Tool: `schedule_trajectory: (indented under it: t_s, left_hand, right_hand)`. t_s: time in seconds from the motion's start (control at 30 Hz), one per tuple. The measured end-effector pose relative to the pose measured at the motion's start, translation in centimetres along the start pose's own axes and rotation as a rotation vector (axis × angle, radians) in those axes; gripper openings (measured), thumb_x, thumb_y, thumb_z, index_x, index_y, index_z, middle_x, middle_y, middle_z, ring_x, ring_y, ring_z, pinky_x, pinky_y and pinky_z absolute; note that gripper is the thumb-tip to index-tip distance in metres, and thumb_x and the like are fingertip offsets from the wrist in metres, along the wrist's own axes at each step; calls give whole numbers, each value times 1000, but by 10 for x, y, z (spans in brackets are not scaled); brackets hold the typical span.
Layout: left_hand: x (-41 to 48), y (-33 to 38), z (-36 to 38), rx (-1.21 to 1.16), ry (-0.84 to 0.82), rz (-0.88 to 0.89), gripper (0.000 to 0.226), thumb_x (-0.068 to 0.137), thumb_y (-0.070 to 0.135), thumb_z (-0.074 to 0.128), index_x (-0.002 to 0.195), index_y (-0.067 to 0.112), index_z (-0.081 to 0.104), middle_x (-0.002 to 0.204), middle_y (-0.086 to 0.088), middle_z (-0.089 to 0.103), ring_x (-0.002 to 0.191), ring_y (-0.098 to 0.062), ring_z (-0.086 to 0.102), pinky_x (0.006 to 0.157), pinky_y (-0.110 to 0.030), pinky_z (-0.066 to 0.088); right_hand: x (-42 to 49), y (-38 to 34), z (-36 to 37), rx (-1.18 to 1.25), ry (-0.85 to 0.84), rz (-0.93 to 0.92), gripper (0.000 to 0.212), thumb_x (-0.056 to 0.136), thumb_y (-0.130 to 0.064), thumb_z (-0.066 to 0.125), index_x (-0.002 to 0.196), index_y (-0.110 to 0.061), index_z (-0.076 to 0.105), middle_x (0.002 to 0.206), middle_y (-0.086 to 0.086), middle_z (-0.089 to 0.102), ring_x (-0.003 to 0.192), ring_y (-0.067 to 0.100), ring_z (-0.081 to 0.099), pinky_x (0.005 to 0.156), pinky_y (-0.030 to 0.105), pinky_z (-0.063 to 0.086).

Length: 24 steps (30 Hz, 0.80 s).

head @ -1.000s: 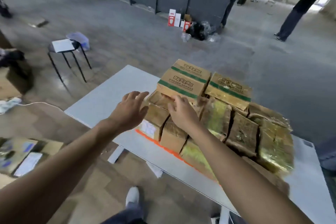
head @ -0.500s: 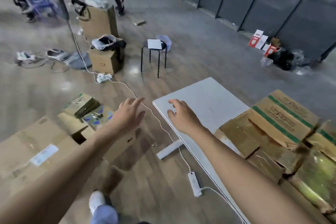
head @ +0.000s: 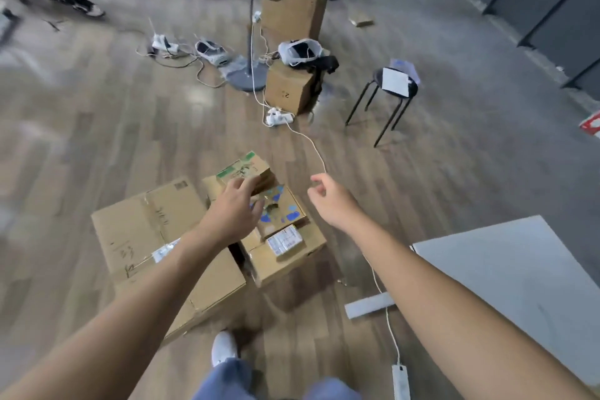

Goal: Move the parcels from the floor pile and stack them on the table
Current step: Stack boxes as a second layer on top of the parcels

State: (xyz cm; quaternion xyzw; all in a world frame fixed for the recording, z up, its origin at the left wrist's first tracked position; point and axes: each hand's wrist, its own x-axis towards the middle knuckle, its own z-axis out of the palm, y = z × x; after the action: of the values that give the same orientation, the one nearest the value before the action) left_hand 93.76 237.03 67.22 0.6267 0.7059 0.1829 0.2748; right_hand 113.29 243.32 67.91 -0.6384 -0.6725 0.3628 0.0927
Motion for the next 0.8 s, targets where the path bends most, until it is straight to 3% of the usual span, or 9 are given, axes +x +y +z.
schedule_trajectory:
  t_s: [0.33,0.5,0.63,0.8]
  left_hand:
    - [97,-71,15,-6,-74,-247,51,98,32,44,147,23,30,139,-9,42,128,-30,39,104,-42,39]
    - [172,-110,58,-16,-121,-390,55,98,29,44,149,17,27,148,-8,37,134,-29,34,110,-39,31]
    - [238,-152,115,-74,-189,-531,55,98,28,47,148,17,28,152,-5,31,137,-28,33,110,-39,31]
    - [302,-201,179,-185,-226,-664,46,97,28,48,141,15,39,149,-6,34,133,-24,39,106,-34,34]
  right_hand:
    - [161,-15,44,-47,-164,9,40,100,-31,43,139,-21,44,125,2,54,98,15,50,81,28,37]
    - [272,12,87,-55,-240,12,40,100,-28,45,139,-17,45,127,3,56,99,14,50,81,24,35]
    - [371,49,137,-84,-291,17,41,99,-30,46,137,-17,47,135,6,50,118,21,51,91,29,38]
    - [454,91,190,-123,-296,19,46,96,-29,47,141,-17,43,140,10,45,127,27,46,105,39,40]
